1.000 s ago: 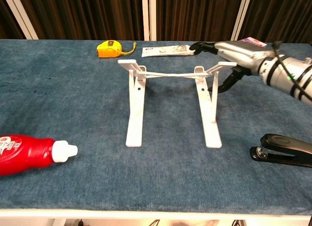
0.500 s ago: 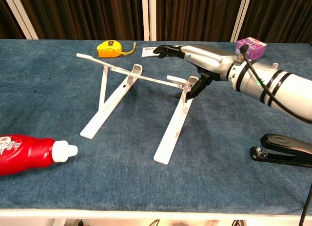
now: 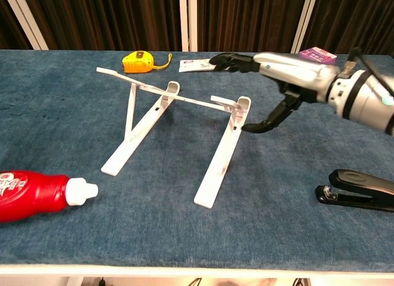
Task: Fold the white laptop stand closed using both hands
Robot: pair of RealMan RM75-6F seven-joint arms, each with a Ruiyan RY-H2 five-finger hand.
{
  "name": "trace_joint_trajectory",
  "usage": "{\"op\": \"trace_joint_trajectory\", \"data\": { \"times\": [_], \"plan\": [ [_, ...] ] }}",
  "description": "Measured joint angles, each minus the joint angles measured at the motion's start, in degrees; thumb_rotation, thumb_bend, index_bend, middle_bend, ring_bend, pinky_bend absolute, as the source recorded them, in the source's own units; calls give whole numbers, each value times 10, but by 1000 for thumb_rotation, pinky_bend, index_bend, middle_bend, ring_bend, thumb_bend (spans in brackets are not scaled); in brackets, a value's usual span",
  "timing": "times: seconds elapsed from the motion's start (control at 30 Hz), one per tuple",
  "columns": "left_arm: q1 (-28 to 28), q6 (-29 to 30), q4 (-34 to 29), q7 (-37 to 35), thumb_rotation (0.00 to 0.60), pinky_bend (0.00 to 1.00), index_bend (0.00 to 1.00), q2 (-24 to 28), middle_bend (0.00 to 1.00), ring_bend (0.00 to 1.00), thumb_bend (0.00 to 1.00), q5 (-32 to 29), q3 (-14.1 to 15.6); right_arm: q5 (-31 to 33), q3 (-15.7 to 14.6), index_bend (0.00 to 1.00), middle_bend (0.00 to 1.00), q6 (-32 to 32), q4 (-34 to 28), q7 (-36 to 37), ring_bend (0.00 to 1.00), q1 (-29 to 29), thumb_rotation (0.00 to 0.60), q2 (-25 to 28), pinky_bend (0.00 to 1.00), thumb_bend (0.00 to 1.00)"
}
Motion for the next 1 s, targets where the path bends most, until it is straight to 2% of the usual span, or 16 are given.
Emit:
{"op": "trace_joint_trajectory", "data": {
  "times": [0.07, 0.23, 0.4, 0.7, 0.9, 1.0],
  "plan": [
    [2, 3, -1, 0, 600, 135, 171, 1, 167, 79, 49, 0, 0, 8, 8, 24, 85, -2, 11, 1, 45, 3, 600, -25, 104, 213],
    [6, 8, 0, -4, 600, 135, 171, 6, 167, 80, 48, 0, 0, 47, 51, 24, 86, 6, 44, 8, 45, 8, 600, -80, 104, 262],
    [8, 11, 5, -12, 600, 135, 171, 8, 168, 79, 49, 0, -1, 108, 101, 24, 86, 14, 48, 25, 45, 2, 600, -90, 104, 311],
    [13, 14, 23, -29, 600, 135, 171, 4, 167, 79, 49, 1, 2, 251, 196, 23, 86, -18, 50, 67, 45, 0, 600, -84, 104, 313],
    [19, 17, 34, -39, 600, 135, 171, -2, 167, 79, 48, -1, 4, 323, 216, 0, 81, -54, 95, 23, 45, 18, 600, -85, 101, 313],
    [22, 20, 37, -42, 600, 135, 171, -2, 167, 79, 48, -1, 5, 329, 219, 0, 78, -59, 108, 15, 37, 23, 600, -88, 89, 313]
  ]
}}
